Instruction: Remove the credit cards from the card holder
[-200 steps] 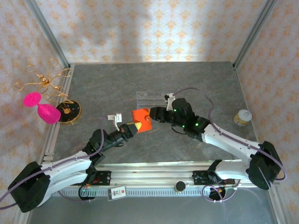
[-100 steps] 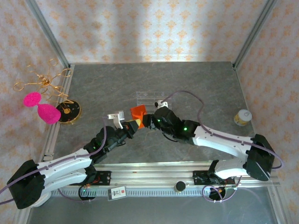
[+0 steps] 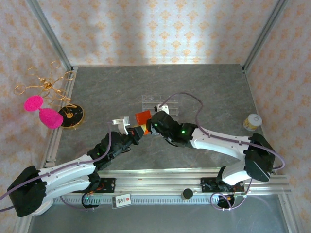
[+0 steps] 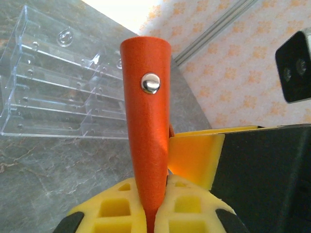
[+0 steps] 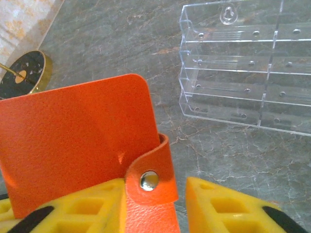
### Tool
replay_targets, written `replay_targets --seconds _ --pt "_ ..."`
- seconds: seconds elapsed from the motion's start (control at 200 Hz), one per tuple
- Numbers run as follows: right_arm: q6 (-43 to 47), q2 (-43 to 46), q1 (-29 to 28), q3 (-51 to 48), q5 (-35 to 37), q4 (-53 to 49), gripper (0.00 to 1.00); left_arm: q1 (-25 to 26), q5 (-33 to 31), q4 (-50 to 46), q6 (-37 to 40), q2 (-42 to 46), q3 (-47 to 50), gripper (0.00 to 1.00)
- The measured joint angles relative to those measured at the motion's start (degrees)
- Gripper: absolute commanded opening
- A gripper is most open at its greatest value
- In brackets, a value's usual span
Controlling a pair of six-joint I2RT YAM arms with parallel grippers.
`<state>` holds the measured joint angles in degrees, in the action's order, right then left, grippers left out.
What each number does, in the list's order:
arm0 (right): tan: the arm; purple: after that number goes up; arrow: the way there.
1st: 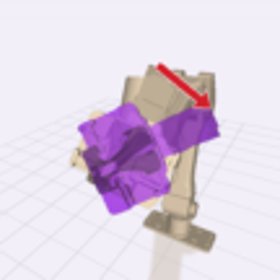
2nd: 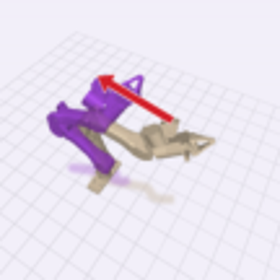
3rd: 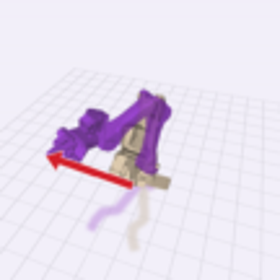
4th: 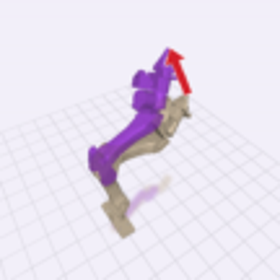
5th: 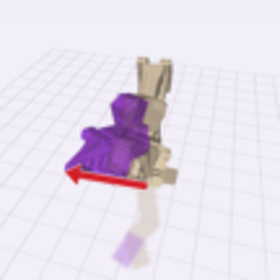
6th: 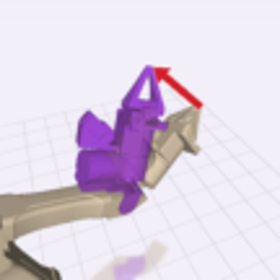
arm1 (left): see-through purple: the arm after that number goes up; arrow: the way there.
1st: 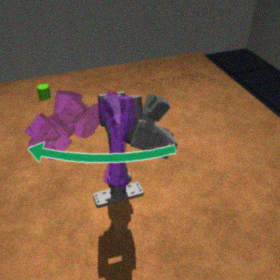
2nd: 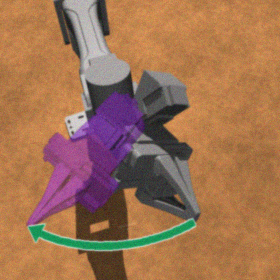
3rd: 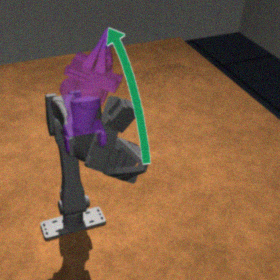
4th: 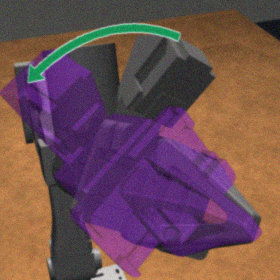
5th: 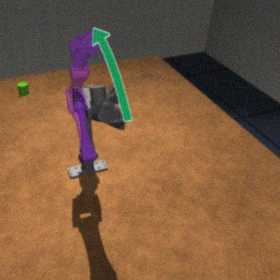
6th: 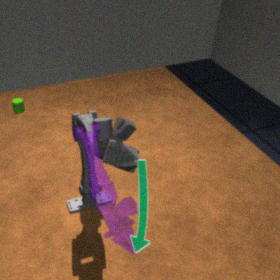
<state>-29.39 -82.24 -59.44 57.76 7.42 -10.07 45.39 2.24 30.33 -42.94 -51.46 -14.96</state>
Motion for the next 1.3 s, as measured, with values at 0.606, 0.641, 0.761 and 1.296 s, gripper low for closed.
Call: replay_targets --seconds 0.606,0.641,0.761,1.296 --pt "-0.1 0.9 2.9 -4.2 8.2 -1.9 0.04 0.8 1.7 -1.4 -0.7 1.2 -0.4 0.00" --pt "0.5 2.1 3.7 -5.6 8.0 -1.6 0.17 0.7 1.8 -1.4 -0.6 1.5 -0.4 0.00" --pt "2.4 9.6 4.9 -11.0 6.9 0.5 0.47 0.7 1.8 -1.4 -0.5 2.9 -0.3 0.00" --pt "5.7 21.8 4.9 -21.4 -12.2 18.7 0.66 0.6 7.7 3.7 -0.4 4.2 1.7 0.00"
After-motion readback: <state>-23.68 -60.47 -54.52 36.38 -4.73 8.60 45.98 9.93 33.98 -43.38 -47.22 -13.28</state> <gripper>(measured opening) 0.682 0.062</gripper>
